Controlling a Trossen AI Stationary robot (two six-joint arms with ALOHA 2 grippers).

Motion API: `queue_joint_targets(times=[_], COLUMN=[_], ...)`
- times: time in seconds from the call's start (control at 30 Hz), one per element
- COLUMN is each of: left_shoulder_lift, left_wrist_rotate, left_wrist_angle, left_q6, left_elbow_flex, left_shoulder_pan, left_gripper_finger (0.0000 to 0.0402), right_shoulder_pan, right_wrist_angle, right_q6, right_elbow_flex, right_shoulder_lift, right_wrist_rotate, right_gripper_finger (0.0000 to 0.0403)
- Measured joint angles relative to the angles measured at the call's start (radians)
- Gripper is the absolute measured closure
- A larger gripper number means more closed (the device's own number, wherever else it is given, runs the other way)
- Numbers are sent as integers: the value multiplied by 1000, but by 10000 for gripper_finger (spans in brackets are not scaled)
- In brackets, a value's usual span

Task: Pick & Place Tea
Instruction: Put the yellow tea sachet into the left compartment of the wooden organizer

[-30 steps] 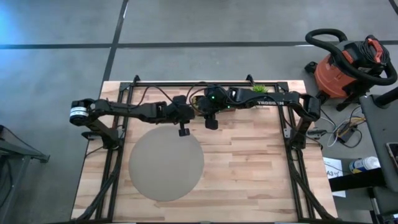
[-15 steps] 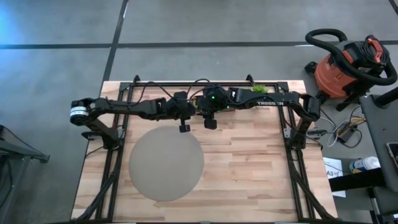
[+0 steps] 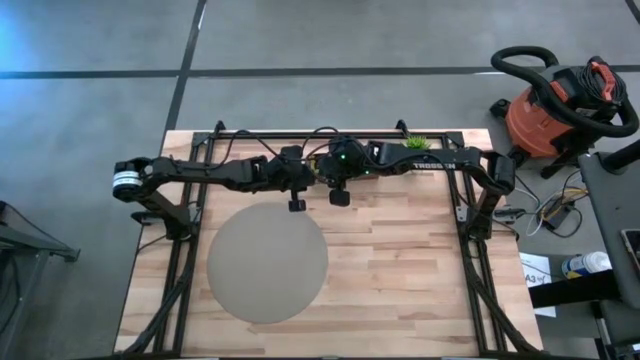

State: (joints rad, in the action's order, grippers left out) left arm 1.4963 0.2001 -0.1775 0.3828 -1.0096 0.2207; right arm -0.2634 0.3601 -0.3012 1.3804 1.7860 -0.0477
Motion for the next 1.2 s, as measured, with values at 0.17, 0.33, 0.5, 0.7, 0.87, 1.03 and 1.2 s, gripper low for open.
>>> queue_joint_targets(times=[0.17,0.33,0.5,0.7,0.87,1.03,1.2], left_shoulder_lift=[0,0,0,0,-7,-50,-124], left_wrist_rotate=[-7,-6,-7,53,215,313,277], left_wrist_angle=[0,1,1,3,1,-10,-17], left_q6=[0,-12,-44,-74,-78,-132,-240], left_elbow_flex=[0,0,0,0,0,0,9], left_shoulder_pan=[0,0,0,-1,-12,-44,-60], left_gripper_finger=[401,401,399,342,288,272,271], right_shoulder_pan=[-7,-10,-10,-25,-53,-104,-148], right_wrist_angle=[0,1,2,2,-43,-166,-195], right_q6=[-3,-2,10,65,123,187,164], right_elbow_flex=[0,0,-2,-11,-36,-84,-120], right_shoulder_lift=[0,0,0,0,0,0,0], right_wrist_rotate=[0,-2,-2,-1,-1,-35,-120], right_gripper_finger=[351,390,394,394,394,394,394])
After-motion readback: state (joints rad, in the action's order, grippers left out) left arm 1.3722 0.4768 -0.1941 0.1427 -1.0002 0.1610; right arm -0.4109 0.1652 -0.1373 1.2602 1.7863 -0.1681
